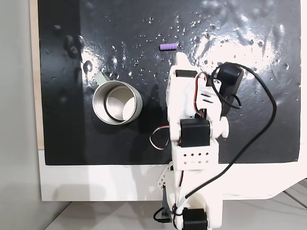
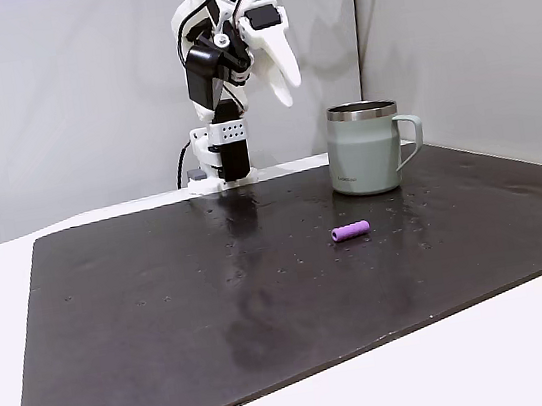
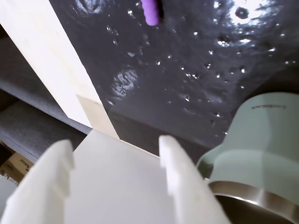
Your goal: Grasp a pengrip and put it in the cup.
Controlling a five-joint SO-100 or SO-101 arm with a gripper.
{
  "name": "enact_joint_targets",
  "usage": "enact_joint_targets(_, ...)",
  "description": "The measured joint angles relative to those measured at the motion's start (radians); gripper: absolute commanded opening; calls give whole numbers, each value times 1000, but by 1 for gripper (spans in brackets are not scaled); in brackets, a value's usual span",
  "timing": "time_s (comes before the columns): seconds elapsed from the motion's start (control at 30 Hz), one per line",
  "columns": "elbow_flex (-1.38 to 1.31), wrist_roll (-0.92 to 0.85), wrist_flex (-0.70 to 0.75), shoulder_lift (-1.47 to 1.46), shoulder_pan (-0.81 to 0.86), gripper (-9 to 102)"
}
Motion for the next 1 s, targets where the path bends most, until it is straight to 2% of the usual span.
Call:
enact_joint_targets(0.17,-281,28,84,-264,20,16)
enact_joint_targets(0.4,-922,34,396,-750,34,20)
enact_joint_targets(0.7,-1057,34,440,-1048,6,27)
enact_joint_targets(1.0,-1218,34,437,-1264,5,29)
